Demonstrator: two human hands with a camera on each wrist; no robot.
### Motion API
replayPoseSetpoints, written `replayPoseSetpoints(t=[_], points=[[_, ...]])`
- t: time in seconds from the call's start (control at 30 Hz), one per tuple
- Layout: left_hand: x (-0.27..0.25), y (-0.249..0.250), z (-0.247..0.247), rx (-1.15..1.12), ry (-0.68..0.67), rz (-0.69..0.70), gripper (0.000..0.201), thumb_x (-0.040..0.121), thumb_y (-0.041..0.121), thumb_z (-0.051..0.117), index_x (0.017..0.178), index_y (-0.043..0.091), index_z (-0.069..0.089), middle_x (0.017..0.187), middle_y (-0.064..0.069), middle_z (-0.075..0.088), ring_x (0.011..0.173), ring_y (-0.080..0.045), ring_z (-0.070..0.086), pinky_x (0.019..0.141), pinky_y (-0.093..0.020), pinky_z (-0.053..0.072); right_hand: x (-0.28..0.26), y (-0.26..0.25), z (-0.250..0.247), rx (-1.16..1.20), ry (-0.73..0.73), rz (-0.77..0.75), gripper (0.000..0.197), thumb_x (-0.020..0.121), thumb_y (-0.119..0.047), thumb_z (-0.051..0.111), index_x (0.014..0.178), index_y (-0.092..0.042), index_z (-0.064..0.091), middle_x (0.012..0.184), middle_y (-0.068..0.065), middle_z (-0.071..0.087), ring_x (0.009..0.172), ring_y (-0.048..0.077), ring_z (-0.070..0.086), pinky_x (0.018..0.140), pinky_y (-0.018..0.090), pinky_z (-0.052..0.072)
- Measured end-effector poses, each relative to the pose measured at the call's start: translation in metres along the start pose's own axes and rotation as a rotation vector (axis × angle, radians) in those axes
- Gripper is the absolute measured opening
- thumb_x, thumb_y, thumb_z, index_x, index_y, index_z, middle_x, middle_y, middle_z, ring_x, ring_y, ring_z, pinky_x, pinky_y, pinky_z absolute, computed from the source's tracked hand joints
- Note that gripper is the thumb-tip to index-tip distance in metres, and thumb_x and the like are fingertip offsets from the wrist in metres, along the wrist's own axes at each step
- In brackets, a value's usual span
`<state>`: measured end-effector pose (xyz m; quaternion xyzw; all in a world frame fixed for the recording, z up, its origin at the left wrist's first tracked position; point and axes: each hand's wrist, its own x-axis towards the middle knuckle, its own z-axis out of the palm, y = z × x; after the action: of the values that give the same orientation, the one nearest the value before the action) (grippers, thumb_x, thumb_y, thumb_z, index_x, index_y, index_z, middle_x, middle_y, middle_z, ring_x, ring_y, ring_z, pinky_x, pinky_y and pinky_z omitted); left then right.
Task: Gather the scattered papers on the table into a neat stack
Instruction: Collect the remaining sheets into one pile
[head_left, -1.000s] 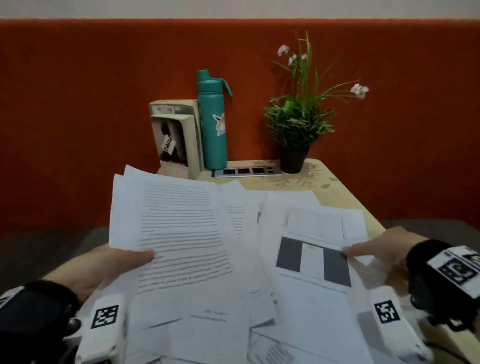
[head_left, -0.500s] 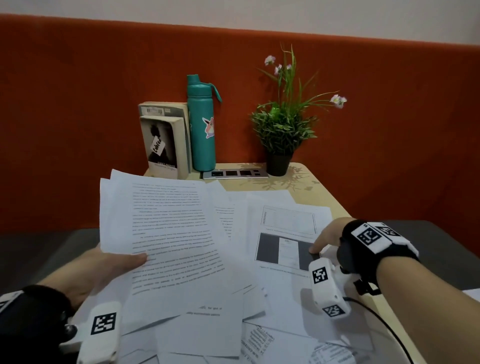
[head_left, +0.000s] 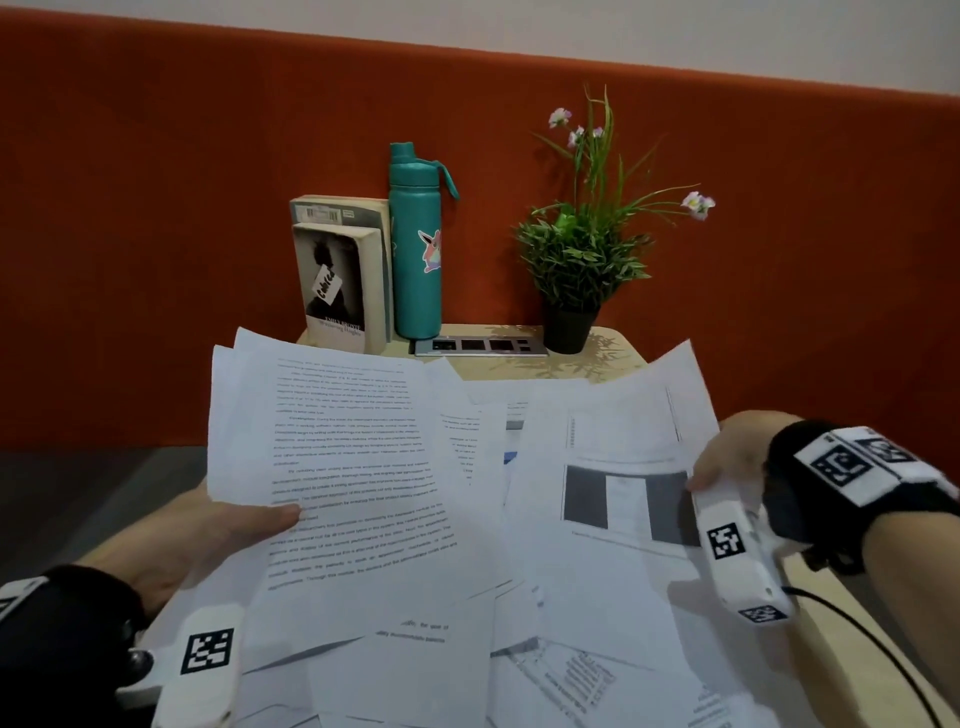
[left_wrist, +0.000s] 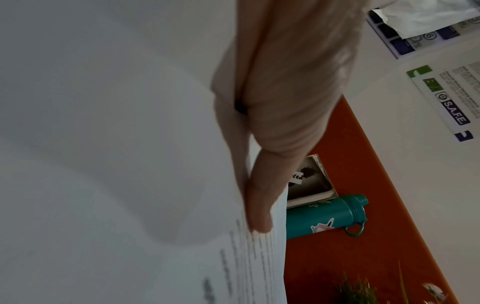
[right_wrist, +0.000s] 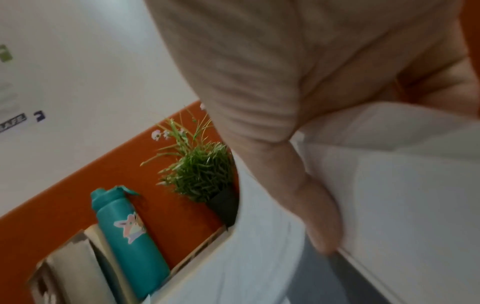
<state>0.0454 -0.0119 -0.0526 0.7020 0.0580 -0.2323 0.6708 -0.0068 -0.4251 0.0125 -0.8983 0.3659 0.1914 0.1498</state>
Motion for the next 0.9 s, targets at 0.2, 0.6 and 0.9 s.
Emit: replayPoseSetpoints(t=[0.2,0.6,0.9], points=[[0.004,0.0,0.002,-0.042,-0.074,0.046,0.045,0.064,-0.008,0.074,0.106,0.004,0.064,0.079,-0.014,0.079,0.062,-0.027,0.076,0.051,-0.033,0.061,-0.001,0.0,-0.037,0.214,0.232,-0.21,0.031,0.089,-0.023,0.066,0.115,-0.008,0.068,0.106,0.01,0.068,0.099,0.028,0.062,0.088,0.035,0.048],[0.015,-0.009,-0.009,-0.041,-0.116,0.055,0.108,0.015,0.022,0.099,0.117,0.006,0.064,0.11,-0.018,0.074,0.094,-0.035,0.074,0.073,-0.041,0.061,0.016,0.012,0.011,1.082,-0.215,0.012,0.066,0.085,-0.029,0.068,0.144,-0.016,0.042,0.149,0.026,0.038,0.09,0.041,0.067,0.055,0.04,0.057],[0.011,-0.01,-0.006,-0.057,-0.12,0.091,0.097,0.004,0.021,0.098,0.096,0.005,0.073,0.095,-0.022,0.077,0.077,-0.037,0.076,0.056,-0.04,0.061,0.0,0.003,0.047,0.794,-0.089,-0.084,0.041,0.089,-0.01,0.063,0.125,0.007,0.058,0.129,0.021,0.06,0.112,0.035,0.06,0.08,0.033,0.052]])
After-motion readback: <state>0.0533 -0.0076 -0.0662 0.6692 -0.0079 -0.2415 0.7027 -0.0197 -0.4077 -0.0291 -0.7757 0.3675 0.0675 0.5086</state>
